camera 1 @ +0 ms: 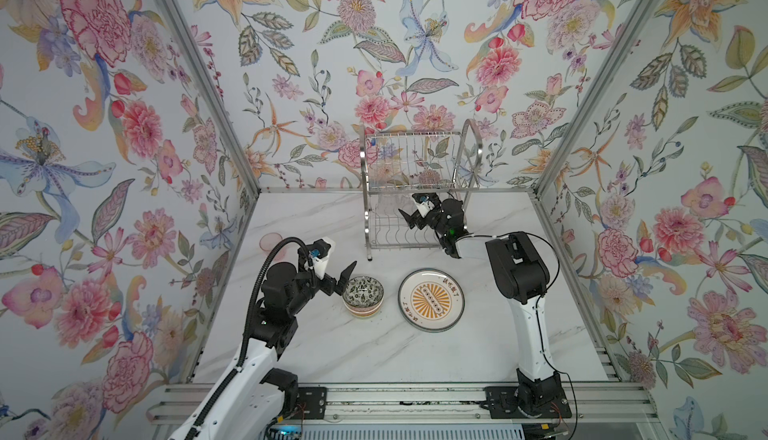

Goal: Unload the mixed dishes from the dish rack
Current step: 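Reach the right gripper into the rack toward the clear glasses while the left draws back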

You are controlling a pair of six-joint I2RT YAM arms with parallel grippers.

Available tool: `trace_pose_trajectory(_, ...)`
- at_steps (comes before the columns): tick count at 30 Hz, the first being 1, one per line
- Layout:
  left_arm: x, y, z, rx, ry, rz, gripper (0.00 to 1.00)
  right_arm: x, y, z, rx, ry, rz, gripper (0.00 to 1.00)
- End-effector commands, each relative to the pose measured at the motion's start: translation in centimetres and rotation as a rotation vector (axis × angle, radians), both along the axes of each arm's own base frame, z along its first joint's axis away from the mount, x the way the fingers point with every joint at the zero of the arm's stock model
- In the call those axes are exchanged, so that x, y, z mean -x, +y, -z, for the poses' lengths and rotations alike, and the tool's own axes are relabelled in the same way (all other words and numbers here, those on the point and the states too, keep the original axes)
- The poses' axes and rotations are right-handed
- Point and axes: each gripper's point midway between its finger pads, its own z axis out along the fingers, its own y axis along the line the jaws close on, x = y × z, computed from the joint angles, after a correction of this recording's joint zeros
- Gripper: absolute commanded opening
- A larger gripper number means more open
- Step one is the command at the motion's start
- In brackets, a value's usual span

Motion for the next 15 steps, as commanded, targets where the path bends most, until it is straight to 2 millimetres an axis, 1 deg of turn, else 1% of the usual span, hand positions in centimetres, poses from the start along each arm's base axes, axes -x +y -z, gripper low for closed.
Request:
trace_pose_trajectory(1,0.4,-0.4,-0.3,-0.008,-0.009,0.014,0.99,-1.1,-0.2,0.3,-0.002,0.003,-0.010,0.97)
trace_pose_trajectory(5,0.3,-0.4,-0.3,-0.014,-0.002,0.013,0.99,-1.8,-0.1,0.2,-0.019,0.009,-0.017,0.96)
trace_pose_trajectory(11,0.4,-0.7,-0.3,-0.024,0.006,0.019,0.99,-2.2,0.7,0.7,-0.014,0.030,-0.069,0.91)
trace_pose_trajectory(15,0.6,-0.8,-0.5,-0.028,0.007,0.019,0.99,-2.5,0.7,0.8,-0.019,0.038,-0.068,0.88)
